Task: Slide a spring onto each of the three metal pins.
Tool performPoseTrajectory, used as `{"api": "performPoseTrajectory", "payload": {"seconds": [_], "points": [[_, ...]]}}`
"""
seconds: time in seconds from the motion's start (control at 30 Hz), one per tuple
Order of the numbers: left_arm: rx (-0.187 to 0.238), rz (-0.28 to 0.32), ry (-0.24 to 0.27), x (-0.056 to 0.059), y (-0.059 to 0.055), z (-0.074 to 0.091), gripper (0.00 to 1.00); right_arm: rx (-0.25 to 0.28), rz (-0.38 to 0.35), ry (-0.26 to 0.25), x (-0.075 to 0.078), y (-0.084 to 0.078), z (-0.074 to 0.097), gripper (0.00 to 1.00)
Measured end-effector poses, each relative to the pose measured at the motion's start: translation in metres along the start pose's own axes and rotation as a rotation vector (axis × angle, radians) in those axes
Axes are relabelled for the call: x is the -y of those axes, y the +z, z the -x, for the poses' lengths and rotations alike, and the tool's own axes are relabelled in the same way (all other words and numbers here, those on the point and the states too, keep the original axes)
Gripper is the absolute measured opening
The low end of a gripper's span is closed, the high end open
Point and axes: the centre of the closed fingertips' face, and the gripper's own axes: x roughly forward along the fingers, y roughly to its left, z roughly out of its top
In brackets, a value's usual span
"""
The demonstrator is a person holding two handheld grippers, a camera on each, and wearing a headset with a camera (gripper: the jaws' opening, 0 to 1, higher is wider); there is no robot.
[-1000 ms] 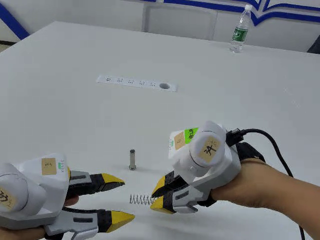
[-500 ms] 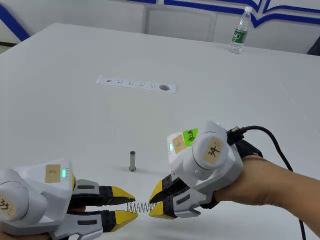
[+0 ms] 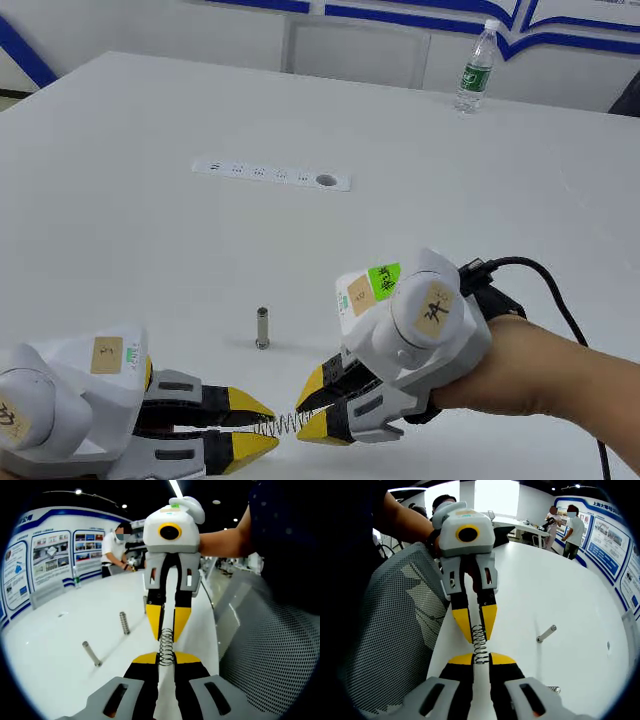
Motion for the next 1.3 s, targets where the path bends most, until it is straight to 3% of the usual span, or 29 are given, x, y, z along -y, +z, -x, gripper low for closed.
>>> {"api": "performPoseTrajectory", "payload": {"seconds": [0.17, 0.57, 0.83, 1.3], "points": [[0.010, 0.000, -0.004, 0.001, 0.004, 0.001, 0.10, 0.000, -0.022, 0.004, 0.000, -0.003, -0.002, 0.17], [0.031, 0.001, -0.002, 0.001, 0.010, 0.002, 0.10, 0.009, -0.029, -0.004, 0.000, -0.005, -0.004, 0.12], [0.021, 0.009, 0.002, -0.002, 0.006, 0.001, 0.10, 0.062, -0.046, -0.010, 0.002, 0.014, 0.005, 0.12], [0.003, 0.013, 0.007, -0.004, 0.000, -0.001, 0.10, 0.062, -0.006, 0.001, 0.000, 0.036, 0.000, 0.12]]}}
